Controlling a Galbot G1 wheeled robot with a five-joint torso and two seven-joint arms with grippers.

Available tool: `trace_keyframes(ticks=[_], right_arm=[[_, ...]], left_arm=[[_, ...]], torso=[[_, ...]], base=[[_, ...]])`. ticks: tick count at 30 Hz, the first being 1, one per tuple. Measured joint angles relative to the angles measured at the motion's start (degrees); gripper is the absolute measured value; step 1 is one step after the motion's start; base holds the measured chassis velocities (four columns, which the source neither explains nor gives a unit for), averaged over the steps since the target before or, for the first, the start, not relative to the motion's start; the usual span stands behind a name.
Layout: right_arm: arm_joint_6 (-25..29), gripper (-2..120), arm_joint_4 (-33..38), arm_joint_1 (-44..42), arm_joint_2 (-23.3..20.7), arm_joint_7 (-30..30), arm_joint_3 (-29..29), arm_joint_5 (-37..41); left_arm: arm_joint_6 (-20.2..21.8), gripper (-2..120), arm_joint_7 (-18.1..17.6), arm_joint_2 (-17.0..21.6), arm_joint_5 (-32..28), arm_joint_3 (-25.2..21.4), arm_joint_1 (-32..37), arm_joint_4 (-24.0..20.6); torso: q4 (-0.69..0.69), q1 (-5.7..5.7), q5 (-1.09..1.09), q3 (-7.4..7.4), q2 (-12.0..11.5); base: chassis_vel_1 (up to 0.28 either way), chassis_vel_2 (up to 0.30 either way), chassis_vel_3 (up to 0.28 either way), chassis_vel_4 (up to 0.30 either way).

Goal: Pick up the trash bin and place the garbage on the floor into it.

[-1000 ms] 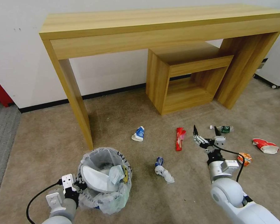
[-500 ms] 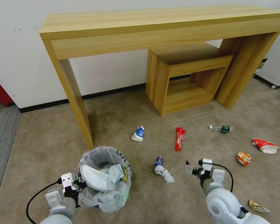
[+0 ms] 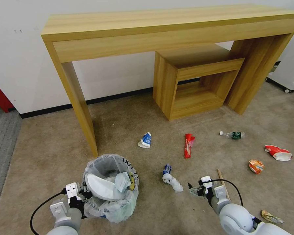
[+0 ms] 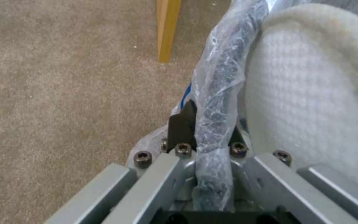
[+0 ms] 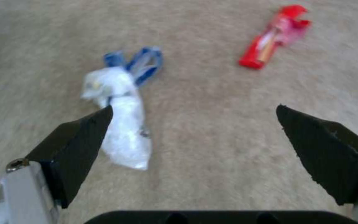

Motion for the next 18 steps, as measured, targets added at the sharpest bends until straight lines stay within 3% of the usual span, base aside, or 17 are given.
trace_keyframes(ticks=[1,4,7,18], right_arm=[[0.0,100,0.0,0.0,0.0,0.0,0.0,0.0],[7.8,100,-6.9,2.3,0.6,-4.3,-3.6,-4.0],[10.7,100,-11.0,4.4,1.6,-4.8,-6.3,-5.0],[14.2,100,-20.2,9.4,9.0,-5.9,-12.5,-7.3]], left_arm=[[0.0,0,0.0,0.0,0.0,0.0,0.0,0.0],[-0.1,0,0.0,-0.4,0.1,0.0,-0.1,0.0],[-0.2,0,0.0,-0.7,0.3,0.0,-0.1,0.2],[-0.4,0,0.1,-1.6,0.8,0.1,0.0,0.6]], torso=[[0.0,0.0,0.0,0.0,0.0],[-0.01,0.0,-0.01,0.0,0.0],[-0.01,0.0,-0.01,0.0,0.0],[0.0,0.0,-0.01,0.0,0.0]], base=[[0.0,0.0,0.0,0.0],[0.0,0.0,0.0,0.0],[0.0,0.0,0.0,0.0],[0.0,0.0,0.0,0.0]])
